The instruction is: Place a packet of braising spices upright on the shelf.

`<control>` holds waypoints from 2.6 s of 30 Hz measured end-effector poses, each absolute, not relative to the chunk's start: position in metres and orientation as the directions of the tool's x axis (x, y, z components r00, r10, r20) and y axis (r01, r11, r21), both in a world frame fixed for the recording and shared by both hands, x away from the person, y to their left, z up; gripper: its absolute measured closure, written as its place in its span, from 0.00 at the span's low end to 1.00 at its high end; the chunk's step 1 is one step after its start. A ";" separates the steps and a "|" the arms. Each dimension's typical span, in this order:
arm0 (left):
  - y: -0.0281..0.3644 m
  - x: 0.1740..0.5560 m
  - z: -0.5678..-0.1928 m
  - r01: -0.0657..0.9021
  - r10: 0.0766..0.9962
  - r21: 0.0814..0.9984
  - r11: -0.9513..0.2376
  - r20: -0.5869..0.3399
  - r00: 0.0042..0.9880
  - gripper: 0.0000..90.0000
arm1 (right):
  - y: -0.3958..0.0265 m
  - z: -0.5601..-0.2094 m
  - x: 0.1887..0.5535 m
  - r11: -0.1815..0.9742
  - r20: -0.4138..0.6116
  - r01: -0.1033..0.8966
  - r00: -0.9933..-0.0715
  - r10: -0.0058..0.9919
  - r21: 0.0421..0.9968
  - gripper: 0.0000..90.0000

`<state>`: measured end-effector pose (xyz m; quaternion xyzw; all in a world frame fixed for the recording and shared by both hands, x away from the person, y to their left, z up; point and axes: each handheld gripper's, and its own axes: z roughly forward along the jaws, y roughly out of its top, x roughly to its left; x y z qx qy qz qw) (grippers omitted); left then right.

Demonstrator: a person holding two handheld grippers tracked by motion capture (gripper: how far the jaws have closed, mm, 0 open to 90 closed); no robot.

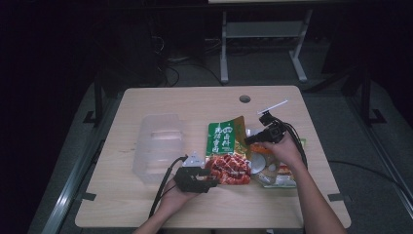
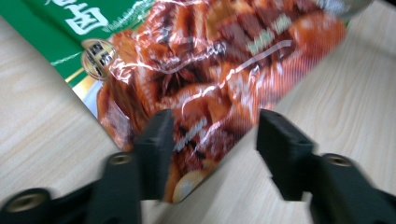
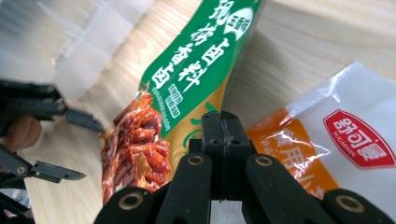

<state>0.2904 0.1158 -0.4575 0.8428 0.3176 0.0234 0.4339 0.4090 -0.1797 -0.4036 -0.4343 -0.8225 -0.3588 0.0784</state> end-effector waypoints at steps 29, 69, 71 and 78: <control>0.086 0.312 -0.448 0.568 0.465 0.794 -0.217 -0.428 0.775 0.51 | -0.227 -0.343 0.300 0.398 0.198 0.445 -0.827 0.526 0.802 1.00; 0.106 0.288 -0.424 0.423 0.535 0.857 -0.295 -0.219 0.816 0.92 | -0.194 -0.384 0.303 0.377 0.277 0.499 -0.817 0.506 0.780 0.83; 0.108 0.286 -0.423 0.422 0.525 0.856 -0.299 -0.222 0.822 0.91 | -0.195 -0.385 0.301 0.384 0.264 0.497 -0.813 0.519 0.778 0.97; 0.111 0.277 -0.419 0.414 0.533 0.858 -0.303 -0.208 0.820 0.80 | -0.198 -0.384 0.293 0.362 0.292 0.503 -0.816 0.499 0.785 0.99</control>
